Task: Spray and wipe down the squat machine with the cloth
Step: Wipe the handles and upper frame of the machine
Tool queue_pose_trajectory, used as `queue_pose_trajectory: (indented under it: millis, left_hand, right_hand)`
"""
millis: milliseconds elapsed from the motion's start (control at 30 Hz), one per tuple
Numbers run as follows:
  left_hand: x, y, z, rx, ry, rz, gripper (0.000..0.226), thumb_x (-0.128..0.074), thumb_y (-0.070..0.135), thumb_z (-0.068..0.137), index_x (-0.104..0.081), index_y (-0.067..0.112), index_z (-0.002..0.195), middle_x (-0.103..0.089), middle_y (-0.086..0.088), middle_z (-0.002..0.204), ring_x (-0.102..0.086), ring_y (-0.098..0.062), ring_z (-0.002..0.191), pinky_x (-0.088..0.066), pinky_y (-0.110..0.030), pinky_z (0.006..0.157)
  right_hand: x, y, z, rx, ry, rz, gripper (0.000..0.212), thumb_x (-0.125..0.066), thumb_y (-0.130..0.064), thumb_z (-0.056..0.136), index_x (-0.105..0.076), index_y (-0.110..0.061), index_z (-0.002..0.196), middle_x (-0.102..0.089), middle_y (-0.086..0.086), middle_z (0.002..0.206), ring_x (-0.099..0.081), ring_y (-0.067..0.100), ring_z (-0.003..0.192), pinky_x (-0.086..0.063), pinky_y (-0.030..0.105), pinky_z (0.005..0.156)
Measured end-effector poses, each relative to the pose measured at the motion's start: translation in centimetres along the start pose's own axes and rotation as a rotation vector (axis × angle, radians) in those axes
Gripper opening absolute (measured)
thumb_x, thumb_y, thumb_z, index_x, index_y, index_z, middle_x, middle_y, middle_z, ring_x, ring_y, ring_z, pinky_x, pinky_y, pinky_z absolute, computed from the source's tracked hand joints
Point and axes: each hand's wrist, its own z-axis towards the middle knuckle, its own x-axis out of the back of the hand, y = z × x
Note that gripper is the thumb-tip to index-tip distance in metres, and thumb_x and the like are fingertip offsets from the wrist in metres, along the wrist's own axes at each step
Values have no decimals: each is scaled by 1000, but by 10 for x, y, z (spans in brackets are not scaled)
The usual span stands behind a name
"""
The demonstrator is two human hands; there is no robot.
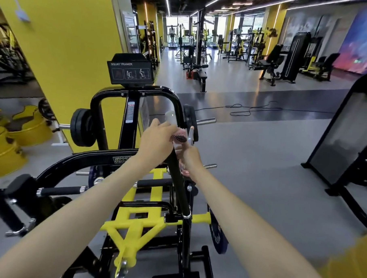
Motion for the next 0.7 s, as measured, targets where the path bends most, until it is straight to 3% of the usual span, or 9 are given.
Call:
queue_pose_trajectory:
  millis: [100,167,233,300,333,400,467,600,700]
  left_hand:
    - [-14,-8,-21,-275,150,88,40,-59,-15,65,-70,10,95,-65,-3,89,-48,-30,78,-44,-40,59]
    - [-21,-17,-24,-342,193,90,41,-58,-14,67,-70,9,98,-66,-3,99,-49,-31,80,-47,-43,64]
    - [-24,-23,-25,-379,232,65,35,-52,-6,76,-70,9,102,-66,-4,106,-46,-28,83,-45,-39,72]
    - [-26,-26,-33,-386,309,26,34,-49,-3,79,-69,8,104,-65,-4,108,-41,-23,84,-41,-32,74]
    - [-30,-30,-41,-375,338,10,33,-52,-4,78,-68,7,105,-64,-4,108,-40,-23,83,-40,-30,73]
    - [-50,-38,-69,-338,286,-12,40,-62,-11,70,-65,5,107,-62,-6,103,-44,-23,82,-45,-32,68]
    - [-75,-43,-107,-245,130,-64,56,-70,-17,57,-63,5,108,-58,-6,99,-52,-25,85,-51,-36,61]
    - [-111,-24,-160,176,-115,-362,47,-55,-12,77,-62,13,116,-55,-1,92,-57,-21,74,-52,-41,52]
    - [-125,2,-167,676,-399,-783,45,-43,-8,90,-57,25,116,-60,-13,66,-56,-24,47,-49,-37,41]
  right_hand:
    - [3,0,-4,-49,-13,-33,30,-47,-38,91,-59,-10,91,-54,2,67,-43,10,49,-33,23,43]
    - [5,0,-3,-99,-19,-68,42,-44,-45,89,-56,-8,105,-51,0,68,-40,11,50,-31,23,42]
    - [9,-2,-3,-98,-52,-77,37,-40,-35,96,-56,-6,112,-50,-1,71,-39,9,52,-32,21,44]
    - [13,-1,-2,-69,-92,-101,30,-35,-31,101,-59,-11,101,-53,-4,71,-40,4,52,-33,13,42]
    - [13,-1,-4,-63,-107,-104,31,-35,-34,101,-59,-16,92,-59,-2,75,-46,4,55,-37,11,47]
    - [13,4,-3,-52,-156,-100,34,-34,-43,100,-60,-23,91,-68,8,103,-62,12,83,-49,22,75]
    - [16,8,-3,-56,-199,-73,41,-33,-42,102,-65,-18,108,-66,4,114,-61,17,106,-45,30,94]
    - [34,26,-4,-110,-184,-45,34,-45,-31,100,-68,-9,110,-66,-1,96,-62,7,86,-46,17,77]
    - [50,69,-3,-224,-5,-138,30,-60,-29,89,-68,-9,111,-66,4,96,-62,20,95,-47,32,82]
